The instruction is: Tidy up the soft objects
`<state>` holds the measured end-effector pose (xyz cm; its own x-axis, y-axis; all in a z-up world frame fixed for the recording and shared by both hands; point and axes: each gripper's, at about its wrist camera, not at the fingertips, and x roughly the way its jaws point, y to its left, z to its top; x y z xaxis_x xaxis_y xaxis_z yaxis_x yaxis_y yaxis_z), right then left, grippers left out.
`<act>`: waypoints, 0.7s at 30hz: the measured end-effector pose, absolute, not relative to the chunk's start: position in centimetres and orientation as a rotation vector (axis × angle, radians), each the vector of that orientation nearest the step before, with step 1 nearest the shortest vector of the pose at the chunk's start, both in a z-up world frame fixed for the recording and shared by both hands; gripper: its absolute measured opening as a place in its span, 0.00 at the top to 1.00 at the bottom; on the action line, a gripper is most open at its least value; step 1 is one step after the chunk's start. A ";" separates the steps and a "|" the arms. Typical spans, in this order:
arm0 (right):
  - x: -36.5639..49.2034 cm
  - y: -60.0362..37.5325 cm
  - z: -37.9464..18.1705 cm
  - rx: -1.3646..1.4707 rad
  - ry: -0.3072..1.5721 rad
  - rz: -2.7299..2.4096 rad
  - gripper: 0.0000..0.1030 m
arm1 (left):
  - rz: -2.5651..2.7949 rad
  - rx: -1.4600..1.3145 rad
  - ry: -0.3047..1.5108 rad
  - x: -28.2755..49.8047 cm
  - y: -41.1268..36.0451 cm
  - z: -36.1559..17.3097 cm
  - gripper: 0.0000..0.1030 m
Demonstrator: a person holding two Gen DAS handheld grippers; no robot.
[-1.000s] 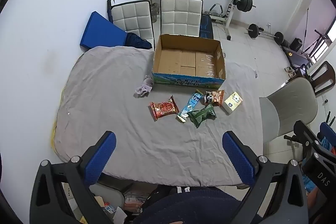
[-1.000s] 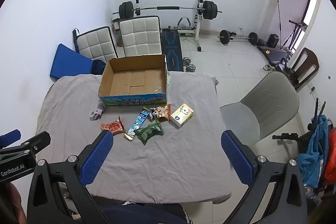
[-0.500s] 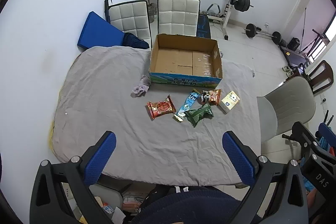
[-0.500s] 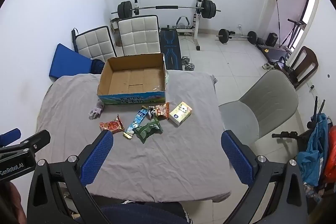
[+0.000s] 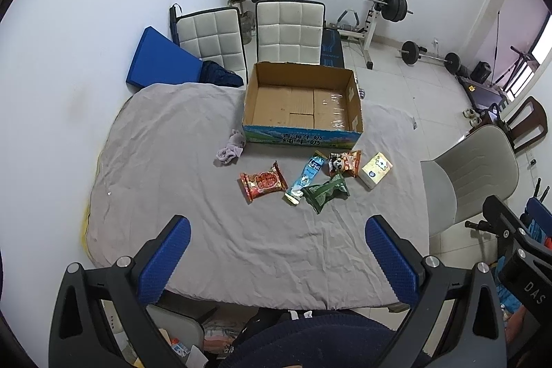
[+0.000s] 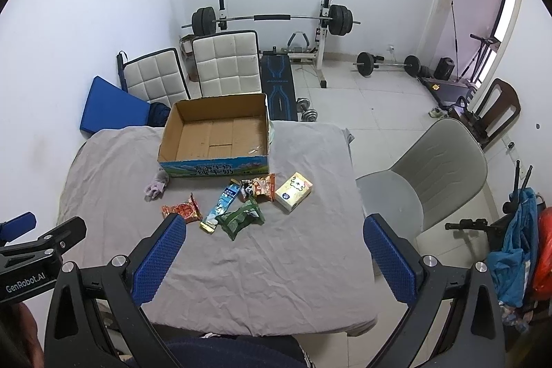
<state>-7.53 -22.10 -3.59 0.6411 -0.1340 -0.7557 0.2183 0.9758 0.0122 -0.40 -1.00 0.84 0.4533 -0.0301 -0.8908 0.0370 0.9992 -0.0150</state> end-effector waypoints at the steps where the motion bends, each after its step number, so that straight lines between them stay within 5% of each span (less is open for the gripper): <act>1: -7.4 -22.0 -3.6 0.104 0.853 -0.201 0.00 | -0.042 0.005 1.098 -0.4 -1.0 0.9 0.00; 21: -7.6 -22.0 -3.2 0.100 0.819 -0.188 0.00 | -0.025 0.016 1.046 -0.6 -1.1 1.5 0.00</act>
